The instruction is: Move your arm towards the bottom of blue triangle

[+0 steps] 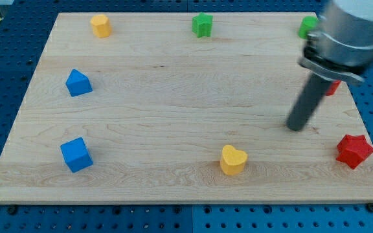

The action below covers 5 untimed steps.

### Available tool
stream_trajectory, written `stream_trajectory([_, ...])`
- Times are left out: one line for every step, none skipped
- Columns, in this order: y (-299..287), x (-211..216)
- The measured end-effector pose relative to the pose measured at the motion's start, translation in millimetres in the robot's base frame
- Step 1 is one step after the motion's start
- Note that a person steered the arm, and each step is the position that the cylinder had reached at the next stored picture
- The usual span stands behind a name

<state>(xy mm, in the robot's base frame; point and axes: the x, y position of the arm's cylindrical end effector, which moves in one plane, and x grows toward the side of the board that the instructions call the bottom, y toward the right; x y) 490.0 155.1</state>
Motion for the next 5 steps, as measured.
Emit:
stream_trajectory([-63.9, -26.1])
stream_trajectory([-145.5, -36.2])
stream_trajectory([-236.5, -36.2])
stream_trajectory([-325.2, -36.1])
stream_trajectory([-400.1, -41.3])
